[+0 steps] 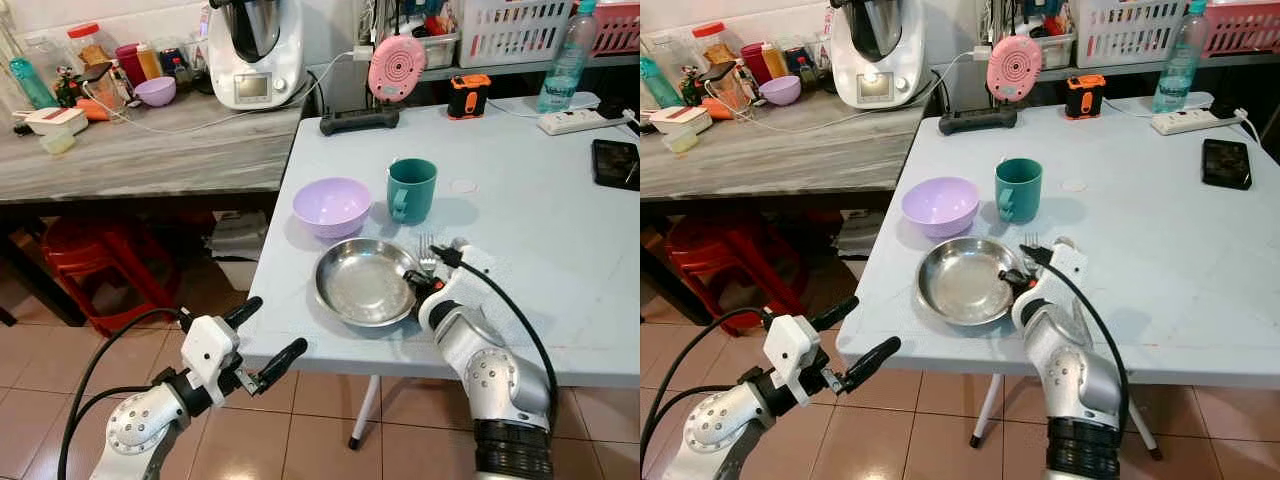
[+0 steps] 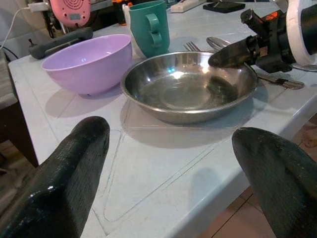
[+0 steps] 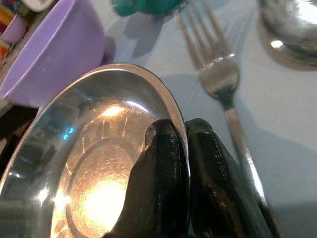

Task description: Setting the table

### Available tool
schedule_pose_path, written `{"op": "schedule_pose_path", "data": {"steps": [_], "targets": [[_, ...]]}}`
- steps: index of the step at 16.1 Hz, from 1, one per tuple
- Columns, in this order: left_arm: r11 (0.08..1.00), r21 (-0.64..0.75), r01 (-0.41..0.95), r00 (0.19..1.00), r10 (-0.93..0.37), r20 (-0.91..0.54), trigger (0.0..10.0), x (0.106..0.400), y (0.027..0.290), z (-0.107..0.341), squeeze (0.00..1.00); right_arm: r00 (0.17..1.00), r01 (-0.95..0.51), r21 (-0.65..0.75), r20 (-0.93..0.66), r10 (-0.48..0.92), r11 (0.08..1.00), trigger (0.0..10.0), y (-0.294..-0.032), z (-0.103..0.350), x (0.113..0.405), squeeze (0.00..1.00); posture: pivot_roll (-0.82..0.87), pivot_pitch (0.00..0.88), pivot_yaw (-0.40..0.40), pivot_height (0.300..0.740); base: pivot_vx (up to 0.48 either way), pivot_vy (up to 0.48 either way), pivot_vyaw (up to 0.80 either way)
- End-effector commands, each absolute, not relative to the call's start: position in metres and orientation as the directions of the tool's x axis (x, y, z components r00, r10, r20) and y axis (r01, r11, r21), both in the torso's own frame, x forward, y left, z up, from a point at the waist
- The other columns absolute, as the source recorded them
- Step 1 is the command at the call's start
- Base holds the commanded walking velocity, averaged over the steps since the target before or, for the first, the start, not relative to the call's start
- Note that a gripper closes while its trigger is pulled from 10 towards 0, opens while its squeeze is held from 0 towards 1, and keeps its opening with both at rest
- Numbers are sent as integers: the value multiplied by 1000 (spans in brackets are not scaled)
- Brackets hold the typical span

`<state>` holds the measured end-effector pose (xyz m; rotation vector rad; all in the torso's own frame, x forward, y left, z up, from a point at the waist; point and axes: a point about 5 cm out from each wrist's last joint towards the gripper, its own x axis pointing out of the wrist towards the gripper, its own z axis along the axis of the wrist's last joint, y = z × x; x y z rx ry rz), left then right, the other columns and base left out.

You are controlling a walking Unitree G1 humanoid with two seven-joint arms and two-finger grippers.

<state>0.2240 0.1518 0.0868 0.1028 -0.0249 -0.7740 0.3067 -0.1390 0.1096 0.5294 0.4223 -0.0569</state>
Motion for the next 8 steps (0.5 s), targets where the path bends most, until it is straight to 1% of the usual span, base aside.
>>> {"op": "schedule_pose_path", "data": {"steps": [1,2,4,5,6,8], "targets": [[696,131,706,704,-710,-22,10000,224,154,89,0,895,208,464,-445,24,861,0,-141,103,306,0,-33,0,144,740,0,0,0],[689,133,712,698,-716,-24,10000,225,153,89,0,891,212,428,-454,6,879,10000,-140,103,308,0,-36,0,145,740,0,0,0],[689,134,712,698,-716,-27,10000,225,154,88,0,907,213,388,-420,-34,896,10000,-140,107,310,0,-38,0,144,740,0,0,0],[705,130,697,713,-700,-24,10000,226,155,88,0,928,187,431,-372,-15,883,10000,-138,112,311,0,-38,0,144,740,0,0,0],[748,111,654,754,-657,-9,10000,229,158,88,0,961,94,422,-276,29,902,10000,-135,120,312,0,-39,0,140,740,0,0,0],[856,119,503,862,-507,5,10000,243,168,89,0,970,72,274,-243,-3,959,10000,-133,124,309,0,-42,0,134,740,0,0,0]]}}
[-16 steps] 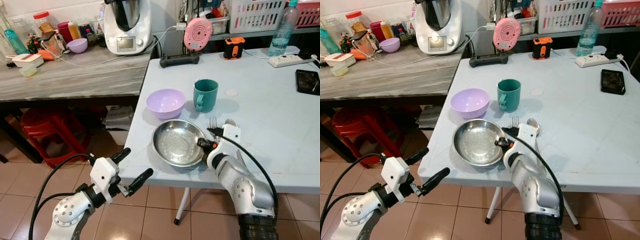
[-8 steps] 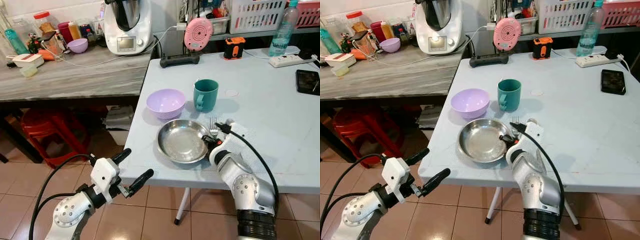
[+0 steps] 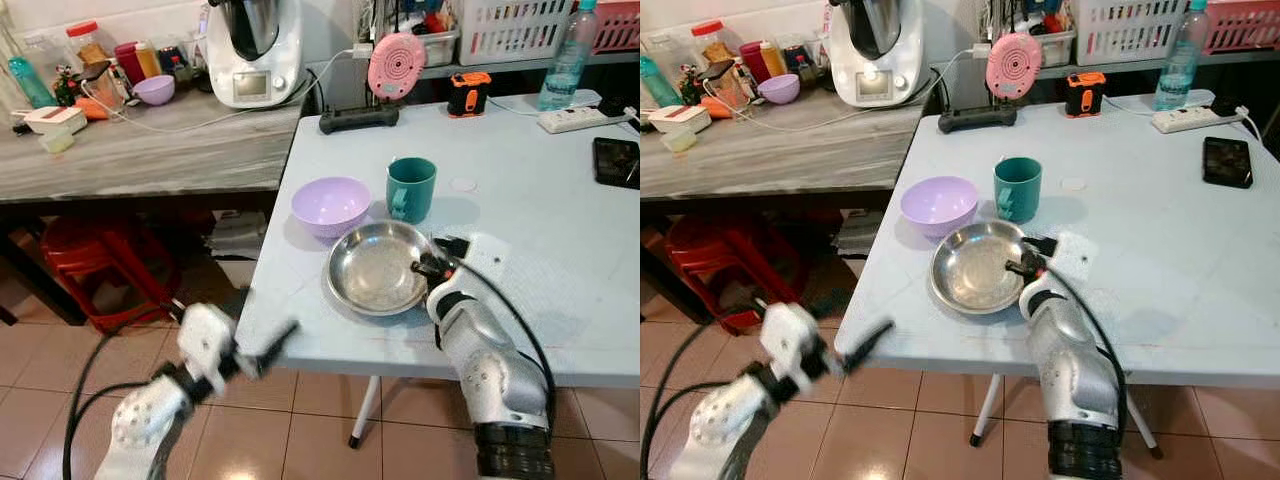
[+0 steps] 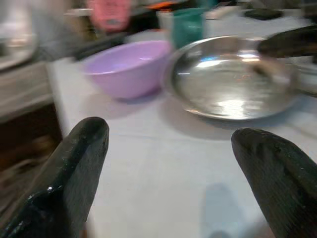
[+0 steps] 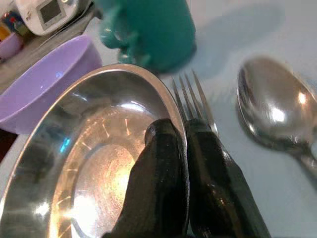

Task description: Setting the table

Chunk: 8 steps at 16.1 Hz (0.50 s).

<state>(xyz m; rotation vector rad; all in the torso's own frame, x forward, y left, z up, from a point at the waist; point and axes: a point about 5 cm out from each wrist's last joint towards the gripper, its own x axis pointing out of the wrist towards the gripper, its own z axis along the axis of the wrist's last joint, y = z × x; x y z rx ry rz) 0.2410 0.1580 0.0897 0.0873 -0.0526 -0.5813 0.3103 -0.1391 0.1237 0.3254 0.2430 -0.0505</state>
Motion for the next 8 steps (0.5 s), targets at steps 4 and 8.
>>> {"op": "schedule_pose_path", "data": {"steps": [4,8], "targets": [[939,16,344,939,-344,7,10000,260,176,87,0,978,0,340,-197,71,940,10000,-127,125,301,0,-46,0,126,740,0,0,0],[965,-70,254,967,-254,5,10000,270,178,88,0,982,-1,357,-178,69,934,10000,-127,124,294,0,-46,0,124,740,0,0,0]]}}
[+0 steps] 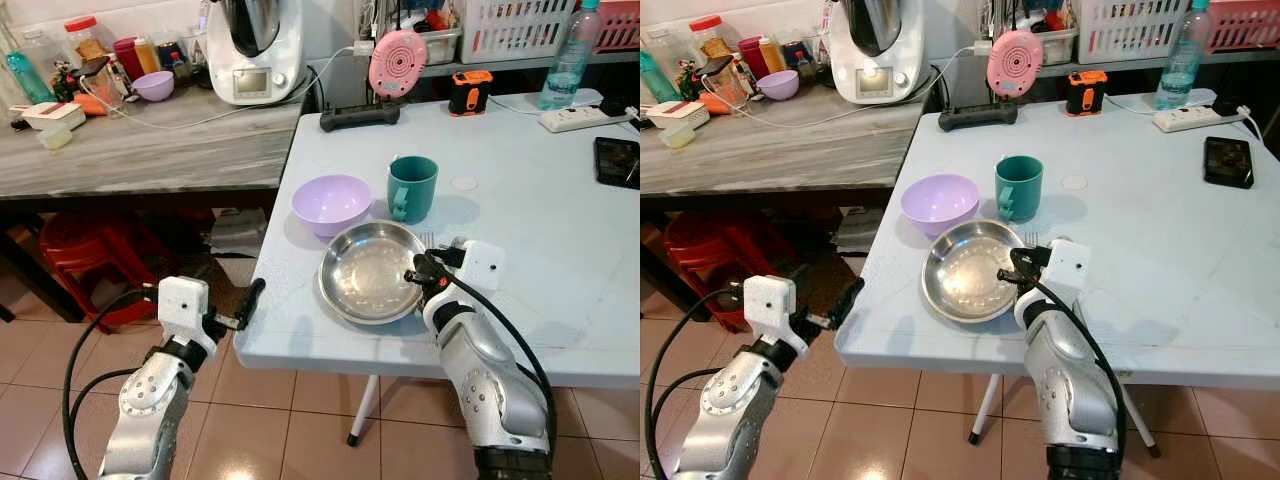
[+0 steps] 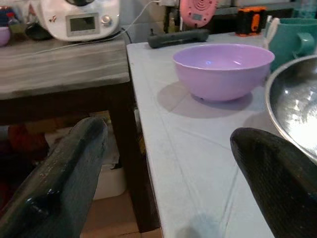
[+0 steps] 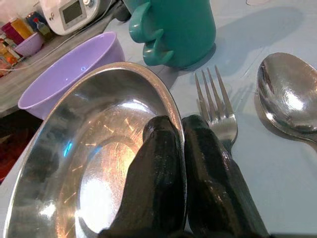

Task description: Setting the table

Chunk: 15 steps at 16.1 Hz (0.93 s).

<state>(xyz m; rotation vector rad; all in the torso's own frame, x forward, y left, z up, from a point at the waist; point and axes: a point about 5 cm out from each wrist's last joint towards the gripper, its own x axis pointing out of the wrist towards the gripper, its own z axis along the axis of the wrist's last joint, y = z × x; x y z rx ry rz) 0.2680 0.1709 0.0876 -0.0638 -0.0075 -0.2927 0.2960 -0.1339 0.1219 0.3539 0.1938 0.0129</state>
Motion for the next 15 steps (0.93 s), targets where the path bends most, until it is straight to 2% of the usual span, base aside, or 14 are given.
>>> {"op": "schedule_pose_path", "data": {"steps": [1,6,10,13,15], "targets": [[966,-79,248,969,-248,4,10000,272,178,88,0,981,-3,357,-180,73,934,10000,-126,124,294,0,-46,0,122,740,0,0,0],[970,-131,206,978,-206,9,10000,279,180,90,0,987,-17,355,-143,72,935,10000,-126,127,289,0,-49,0,122,740,0,52,-753],[970,-146,197,980,-197,10,10000,282,178,91,0,992,-15,324,-112,54,946,10000,-132,128,283,0,-53,0,126,740,0,280,0],[968,-153,201,979,-201,13,10000,283,176,92,0,998,20,212,-65,-7,977,10000,-139,132,282,0,-55,0,128,740,0,334,0],[967,-156,200,980,-200,15,10000,284,176,93,0,1000,16,199,-21,-13,980,10000,-141,133,279,0,-55,0,130,740,0,349,0]]}}
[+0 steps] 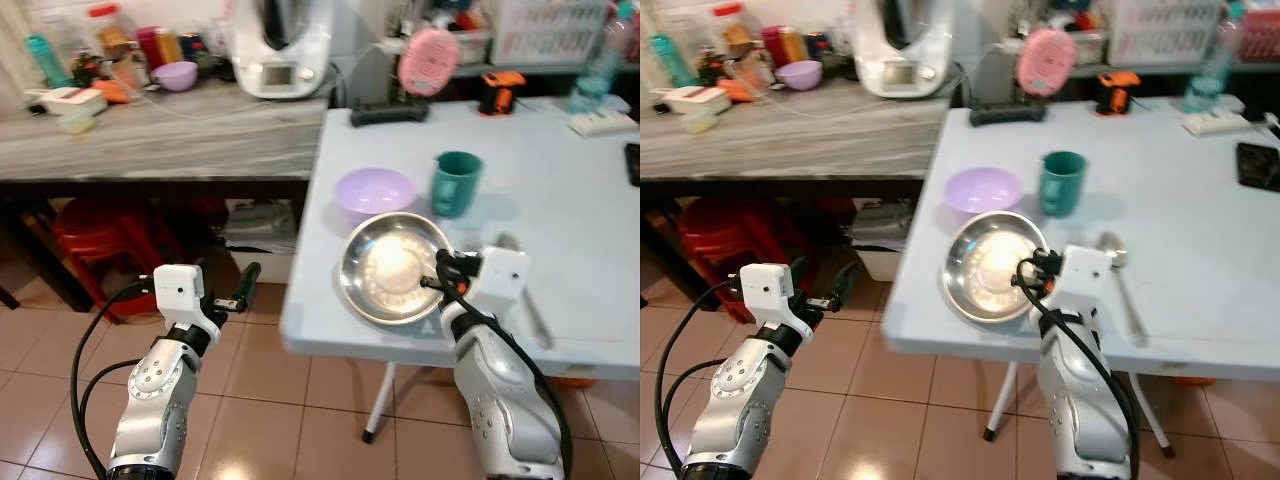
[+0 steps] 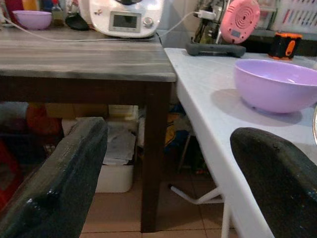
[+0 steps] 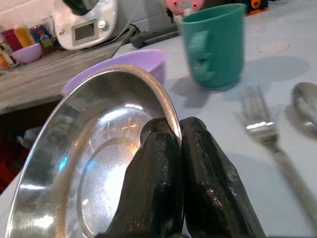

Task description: Setting the table

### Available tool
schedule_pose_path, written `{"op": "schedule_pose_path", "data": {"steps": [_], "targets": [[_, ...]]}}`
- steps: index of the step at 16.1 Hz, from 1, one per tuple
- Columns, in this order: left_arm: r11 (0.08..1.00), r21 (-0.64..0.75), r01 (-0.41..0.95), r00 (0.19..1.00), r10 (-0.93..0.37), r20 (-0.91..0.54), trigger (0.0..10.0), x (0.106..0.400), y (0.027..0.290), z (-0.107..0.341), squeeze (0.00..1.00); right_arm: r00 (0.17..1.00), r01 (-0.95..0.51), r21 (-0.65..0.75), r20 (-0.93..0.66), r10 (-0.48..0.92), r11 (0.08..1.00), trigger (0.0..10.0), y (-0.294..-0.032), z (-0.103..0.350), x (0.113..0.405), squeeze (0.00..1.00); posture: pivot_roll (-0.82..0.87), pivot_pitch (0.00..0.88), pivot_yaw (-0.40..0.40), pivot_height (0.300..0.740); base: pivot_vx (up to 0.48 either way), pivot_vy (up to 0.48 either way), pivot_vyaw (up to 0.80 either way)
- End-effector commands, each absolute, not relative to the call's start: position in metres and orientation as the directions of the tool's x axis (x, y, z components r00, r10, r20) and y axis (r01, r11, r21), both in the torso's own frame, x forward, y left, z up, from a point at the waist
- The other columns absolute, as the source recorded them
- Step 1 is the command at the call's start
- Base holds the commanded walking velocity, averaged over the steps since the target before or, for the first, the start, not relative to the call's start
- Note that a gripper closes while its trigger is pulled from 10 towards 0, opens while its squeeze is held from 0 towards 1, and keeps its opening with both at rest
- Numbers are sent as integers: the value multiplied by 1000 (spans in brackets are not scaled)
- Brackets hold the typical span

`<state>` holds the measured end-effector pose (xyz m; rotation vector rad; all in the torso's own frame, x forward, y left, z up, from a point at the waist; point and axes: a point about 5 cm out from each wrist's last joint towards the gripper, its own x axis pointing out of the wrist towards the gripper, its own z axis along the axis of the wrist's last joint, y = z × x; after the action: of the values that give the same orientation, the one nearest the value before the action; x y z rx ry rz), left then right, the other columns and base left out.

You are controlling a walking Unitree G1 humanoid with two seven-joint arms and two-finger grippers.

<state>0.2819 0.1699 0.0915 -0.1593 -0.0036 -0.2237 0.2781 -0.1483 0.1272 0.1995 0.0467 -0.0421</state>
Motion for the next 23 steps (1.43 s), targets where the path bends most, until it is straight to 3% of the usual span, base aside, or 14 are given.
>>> {"op": "schedule_pose_path", "data": {"steps": [1,17,23], "targets": [[967,-156,200,980,-200,15,10000,285,176,93,0,1000,16,169,-17,-14,986,10000,-142,134,278,0,-54,0,130,740,0,349,0],[965,-157,209,978,-210,14,10000,294,171,93,0,1000,-21,170,19,18,985,10000,-138,133,274,0,-61,0,138,740,0,361,0],[965,-158,207,978,-208,11,10000,294,169,91,0,1000,-17,180,22,13,983,10000,-137,133,275,0,-63,0,139,740,0,388,361]]}}
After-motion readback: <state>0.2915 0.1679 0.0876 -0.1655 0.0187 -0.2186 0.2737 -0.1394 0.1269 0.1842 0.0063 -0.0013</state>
